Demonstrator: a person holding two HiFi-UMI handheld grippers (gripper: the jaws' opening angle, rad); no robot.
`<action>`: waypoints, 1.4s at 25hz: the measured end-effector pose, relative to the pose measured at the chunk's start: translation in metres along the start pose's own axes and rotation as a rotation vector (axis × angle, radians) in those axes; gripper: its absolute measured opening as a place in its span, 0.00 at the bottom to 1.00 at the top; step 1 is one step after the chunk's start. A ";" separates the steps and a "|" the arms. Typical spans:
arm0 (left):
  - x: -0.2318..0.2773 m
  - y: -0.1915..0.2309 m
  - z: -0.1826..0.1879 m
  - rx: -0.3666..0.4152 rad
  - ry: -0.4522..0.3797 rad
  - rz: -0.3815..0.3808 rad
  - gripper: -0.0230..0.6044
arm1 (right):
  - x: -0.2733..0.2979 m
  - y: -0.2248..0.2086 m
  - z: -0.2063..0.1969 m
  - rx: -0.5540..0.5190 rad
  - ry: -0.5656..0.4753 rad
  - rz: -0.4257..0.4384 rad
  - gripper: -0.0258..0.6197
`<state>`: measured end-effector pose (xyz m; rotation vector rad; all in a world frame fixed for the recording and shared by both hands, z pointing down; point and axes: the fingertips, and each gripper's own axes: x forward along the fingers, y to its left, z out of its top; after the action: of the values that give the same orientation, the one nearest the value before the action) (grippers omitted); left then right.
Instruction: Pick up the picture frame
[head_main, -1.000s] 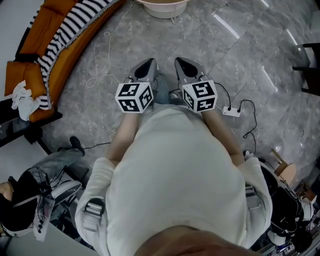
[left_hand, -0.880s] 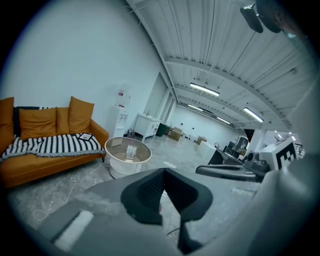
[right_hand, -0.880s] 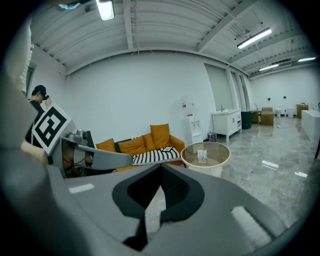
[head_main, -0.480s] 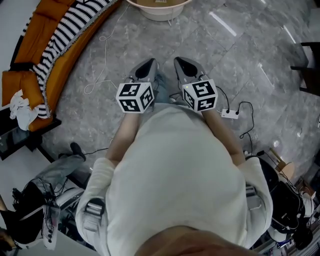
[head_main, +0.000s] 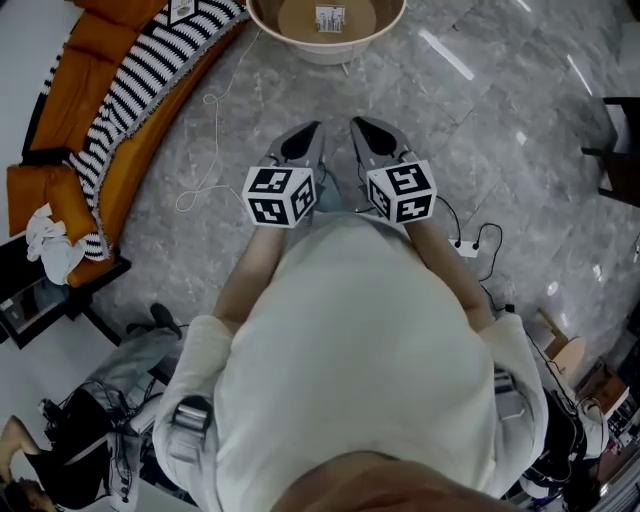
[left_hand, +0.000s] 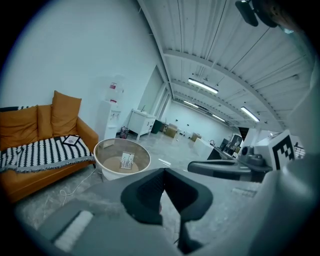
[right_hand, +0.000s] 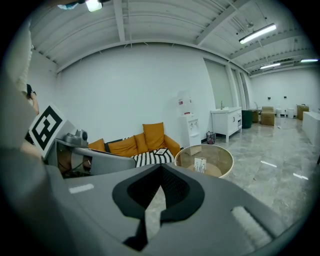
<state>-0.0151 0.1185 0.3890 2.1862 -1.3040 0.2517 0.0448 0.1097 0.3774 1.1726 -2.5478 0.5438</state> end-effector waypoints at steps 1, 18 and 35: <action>0.005 0.006 0.007 0.001 0.001 -0.003 0.04 | 0.008 -0.002 0.005 -0.001 0.004 -0.003 0.04; 0.080 0.099 0.096 0.025 0.024 -0.055 0.04 | 0.125 -0.043 0.076 0.010 -0.018 -0.066 0.04; 0.135 0.164 0.102 0.000 0.089 -0.060 0.04 | 0.187 -0.075 0.074 0.062 0.053 -0.129 0.04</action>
<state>-0.0997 -0.0984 0.4264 2.1849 -1.1878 0.3219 -0.0224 -0.0927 0.4034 1.3148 -2.4068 0.6184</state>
